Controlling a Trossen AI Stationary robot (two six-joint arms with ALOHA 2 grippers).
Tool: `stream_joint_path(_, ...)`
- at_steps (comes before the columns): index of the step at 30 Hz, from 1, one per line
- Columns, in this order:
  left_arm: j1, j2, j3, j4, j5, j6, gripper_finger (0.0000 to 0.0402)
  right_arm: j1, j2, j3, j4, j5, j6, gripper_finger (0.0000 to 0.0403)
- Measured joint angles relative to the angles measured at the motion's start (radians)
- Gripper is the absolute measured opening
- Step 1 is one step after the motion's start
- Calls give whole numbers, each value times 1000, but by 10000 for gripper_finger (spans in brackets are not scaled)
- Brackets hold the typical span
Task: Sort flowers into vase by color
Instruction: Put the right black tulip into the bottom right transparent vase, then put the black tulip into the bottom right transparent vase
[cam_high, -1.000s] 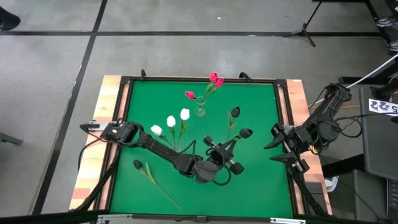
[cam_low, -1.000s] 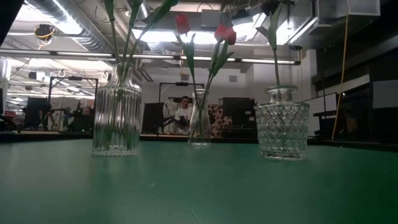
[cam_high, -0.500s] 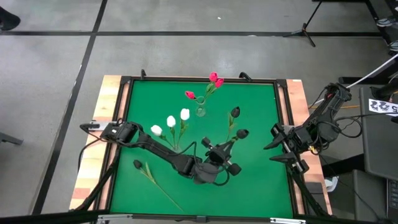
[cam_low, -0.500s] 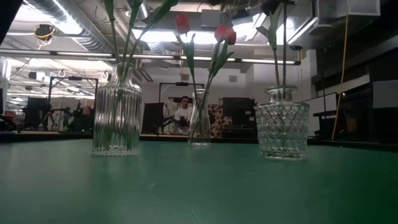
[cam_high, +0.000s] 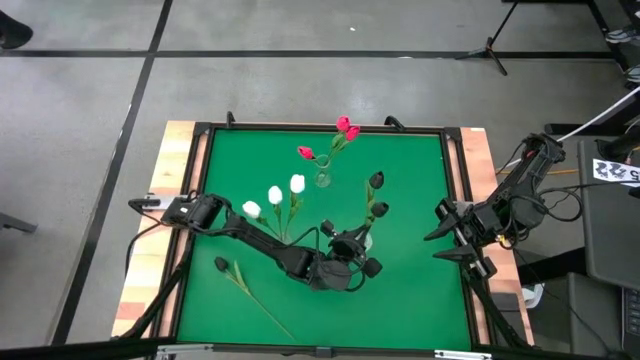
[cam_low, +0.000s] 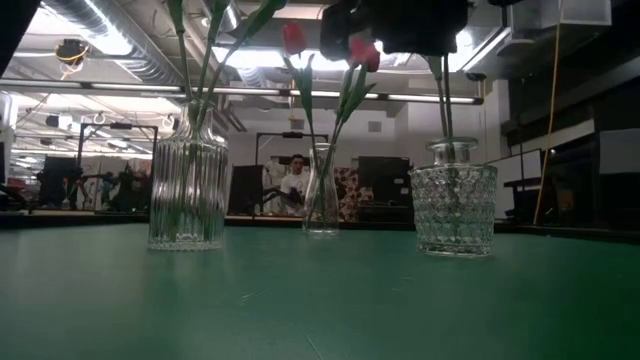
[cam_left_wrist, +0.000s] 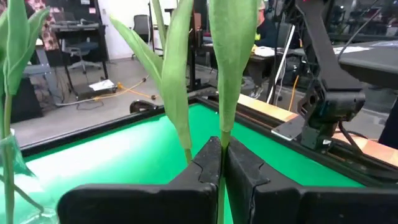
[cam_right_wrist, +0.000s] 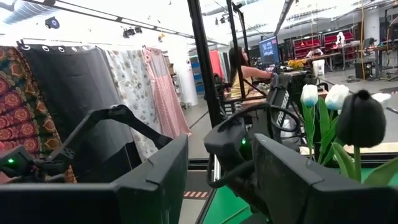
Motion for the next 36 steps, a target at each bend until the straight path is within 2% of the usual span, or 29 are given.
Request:
stream_joint_path(4,-1,0,-16,-9,2,-36,7,0,0,0,-1,0,0,177)
stream_joint_path(8,9,0,-16,-112,45,-128,15,0,0,0,-3,0,0,177)
stream_joint_path(13,18,0,-16,-178,82,-189,60,0,0,0,-2,0,0,177)
stream_joint_path(26,-13,1,-1,-183,131,-100,195,0,0,0,-2,-18,-3,177)
stream_joint_path(32,-56,-24,29,-183,122,7,216,0,0,0,-5,-35,-3,177)
stream_joint_path(36,-84,-73,31,-196,121,-1,214,0,0,0,-11,-35,-3,177)
